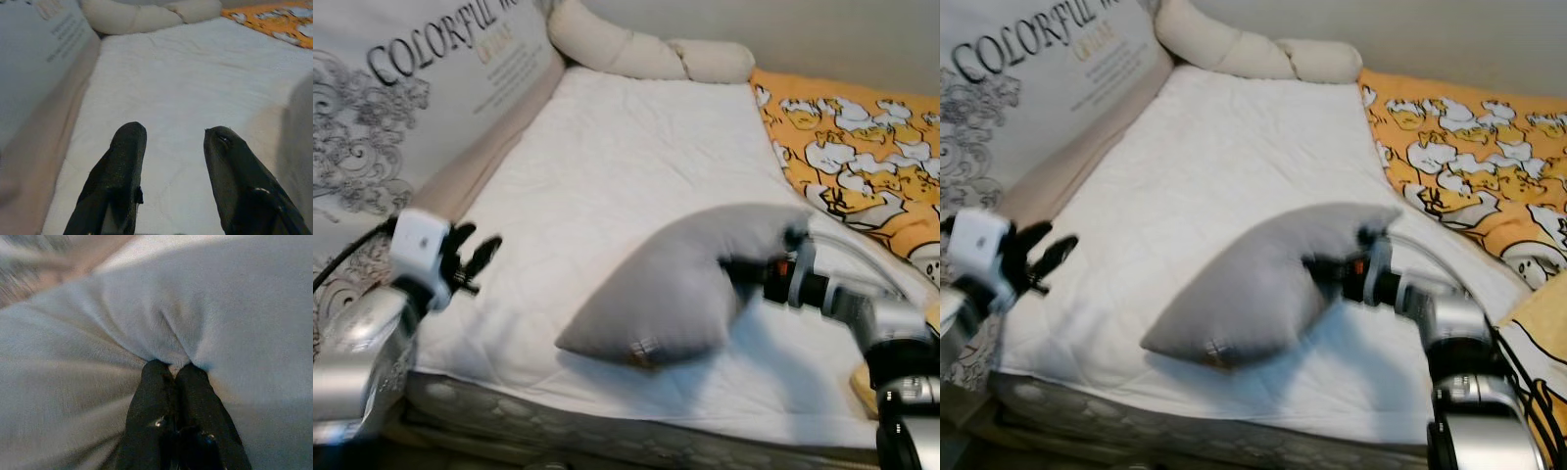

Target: Clean up the room

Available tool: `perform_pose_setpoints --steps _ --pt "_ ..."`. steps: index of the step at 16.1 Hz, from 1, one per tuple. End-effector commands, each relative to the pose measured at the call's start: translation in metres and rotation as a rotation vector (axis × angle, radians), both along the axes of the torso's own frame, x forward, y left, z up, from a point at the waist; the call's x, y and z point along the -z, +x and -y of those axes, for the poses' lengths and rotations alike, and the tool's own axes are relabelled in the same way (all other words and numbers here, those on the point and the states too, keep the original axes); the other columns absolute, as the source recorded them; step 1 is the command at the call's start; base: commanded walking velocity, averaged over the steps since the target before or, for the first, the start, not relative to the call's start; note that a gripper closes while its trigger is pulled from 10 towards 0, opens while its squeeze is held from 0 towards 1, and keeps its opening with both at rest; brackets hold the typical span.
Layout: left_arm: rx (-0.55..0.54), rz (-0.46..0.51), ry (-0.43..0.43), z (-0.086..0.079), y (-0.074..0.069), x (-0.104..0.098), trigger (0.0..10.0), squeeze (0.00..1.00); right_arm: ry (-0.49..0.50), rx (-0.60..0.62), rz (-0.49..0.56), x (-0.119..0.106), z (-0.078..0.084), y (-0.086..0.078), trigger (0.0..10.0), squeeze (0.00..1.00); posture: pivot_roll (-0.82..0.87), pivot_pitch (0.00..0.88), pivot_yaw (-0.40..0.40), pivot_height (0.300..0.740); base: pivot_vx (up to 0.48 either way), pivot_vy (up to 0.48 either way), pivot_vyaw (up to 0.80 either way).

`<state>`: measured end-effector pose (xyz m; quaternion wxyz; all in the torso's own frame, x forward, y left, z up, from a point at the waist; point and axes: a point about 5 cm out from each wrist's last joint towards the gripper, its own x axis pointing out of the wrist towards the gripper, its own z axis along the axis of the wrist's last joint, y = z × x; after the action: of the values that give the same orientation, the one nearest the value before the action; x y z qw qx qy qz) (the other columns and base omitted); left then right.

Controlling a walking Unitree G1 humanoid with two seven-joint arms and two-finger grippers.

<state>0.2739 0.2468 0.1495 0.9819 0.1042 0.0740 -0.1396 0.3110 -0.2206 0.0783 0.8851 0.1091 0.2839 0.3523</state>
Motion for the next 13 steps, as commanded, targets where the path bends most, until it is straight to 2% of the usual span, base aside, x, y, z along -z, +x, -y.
perform_pose_setpoints --steps 1,2,4,5,7,8,9,11,12,13 --pt "0.023 -0.031 -0.018 0.018 0.017 0.008 10.0 0.00 -0.148 0.168 -0.058 0.017 0.020 -0.004 0.0 0.00 0.09 0.000 -0.047 0.740 0.000 0.000 0.00" --pt "0.034 -0.033 -0.028 0.022 0.022 0.009 10.0 0.00 -0.172 0.214 -0.068 0.020 0.024 -0.004 0.0 0.00 0.09 0.000 -0.047 0.740 0.000 0.000 0.00" --pt "0.092 -0.069 -0.066 0.046 0.042 0.017 10.0 0.00 -0.257 0.361 -0.092 0.030 0.039 -0.008 0.0 0.00 0.08 0.000 -0.045 0.740 0.000 0.000 0.00" --pt "0.127 -0.101 -0.078 0.056 0.052 0.024 10.0 1.00 -0.268 0.381 -0.104 0.035 0.041 -0.012 0.0 0.00 0.07 0.000 -0.047 0.740 0.000 0.000 0.00" --pt "0.126 -0.172 -0.082 0.075 0.072 0.041 10.0 1.00 -0.269 0.387 -0.143 0.048 0.038 -0.022 0.0 0.00 0.06 0.000 -0.054 0.740 0.000 0.000 0.00" --pt "0.127 -0.192 -0.081 0.080 0.075 0.045 10.0 1.00 -0.273 0.384 -0.152 0.051 0.037 -0.024 0.0 0.00 0.06 0.000 -0.054 0.740 0.000 0.000 0.00" --pt "0.141 -0.239 -0.069 0.093 0.080 0.055 10.0 1.00 -0.284 0.379 -0.170 0.059 0.034 -0.029 0.0 0.00 0.04 0.000 -0.049 0.740 0.000 0.000 0.00" --pt "0.157 -0.302 -0.089 0.114 0.082 0.068 10.0 1.00 -0.289 0.377 -0.174 0.063 0.029 -0.031 0.0 0.00 0.03 0.000 -0.039 0.740 0.000 0.000 0.00" --pt "0.201 -0.336 -0.095 0.130 0.080 0.075 10.0 1.00 -0.287 0.385 -0.145 0.060 0.027 -0.027 0.0 0.00 0.01 0.000 -0.030 0.740 0.000 0.000 0.00" --pt "0.240 -0.359 -0.119 0.143 0.077 0.079 10.0 1.00 -0.280 0.400 -0.099 0.054 0.026 -0.022 1.0 0.00 0.00 0.000 -0.024 0.740 0.000 0.000 0.00"
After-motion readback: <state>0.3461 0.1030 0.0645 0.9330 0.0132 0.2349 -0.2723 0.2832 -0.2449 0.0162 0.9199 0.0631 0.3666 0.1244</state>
